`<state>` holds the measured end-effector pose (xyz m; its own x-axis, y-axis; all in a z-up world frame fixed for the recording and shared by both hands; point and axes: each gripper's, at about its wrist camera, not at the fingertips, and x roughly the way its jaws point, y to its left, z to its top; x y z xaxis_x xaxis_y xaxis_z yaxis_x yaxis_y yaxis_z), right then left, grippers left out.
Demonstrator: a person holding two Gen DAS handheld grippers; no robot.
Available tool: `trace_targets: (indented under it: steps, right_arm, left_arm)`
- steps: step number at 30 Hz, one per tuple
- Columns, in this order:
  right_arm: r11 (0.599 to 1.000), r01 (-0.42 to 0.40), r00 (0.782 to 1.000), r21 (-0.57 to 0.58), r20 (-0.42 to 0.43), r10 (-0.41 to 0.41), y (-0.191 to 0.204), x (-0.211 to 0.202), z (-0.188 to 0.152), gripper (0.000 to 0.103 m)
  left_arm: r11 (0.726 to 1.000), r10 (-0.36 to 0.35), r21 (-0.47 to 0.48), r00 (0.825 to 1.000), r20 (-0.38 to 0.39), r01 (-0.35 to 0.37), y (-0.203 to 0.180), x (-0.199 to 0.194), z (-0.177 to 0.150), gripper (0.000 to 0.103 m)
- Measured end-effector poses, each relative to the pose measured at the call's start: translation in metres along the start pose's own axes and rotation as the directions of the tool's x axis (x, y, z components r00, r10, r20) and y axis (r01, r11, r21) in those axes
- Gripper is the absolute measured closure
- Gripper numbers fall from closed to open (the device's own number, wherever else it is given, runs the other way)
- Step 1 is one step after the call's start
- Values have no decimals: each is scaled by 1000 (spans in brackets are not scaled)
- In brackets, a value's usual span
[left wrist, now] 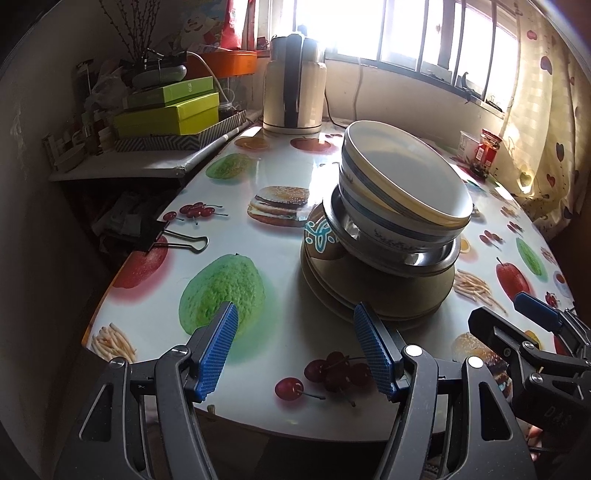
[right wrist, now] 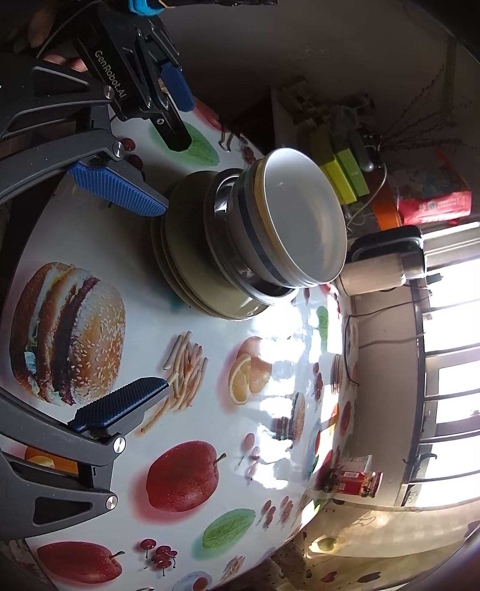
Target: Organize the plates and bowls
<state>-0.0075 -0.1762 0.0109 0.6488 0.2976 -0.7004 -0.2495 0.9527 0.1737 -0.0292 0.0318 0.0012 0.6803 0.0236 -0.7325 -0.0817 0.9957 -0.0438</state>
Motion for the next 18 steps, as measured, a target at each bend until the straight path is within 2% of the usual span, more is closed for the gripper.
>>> trace_targets:
  steps: [18]
  right_arm:
    - [1000, 2, 1000, 14, 1, -2, -7, 0, 0, 13]
  left_arm:
    - [1000, -6, 5, 1000, 1, 6, -1, 0, 0, 37]
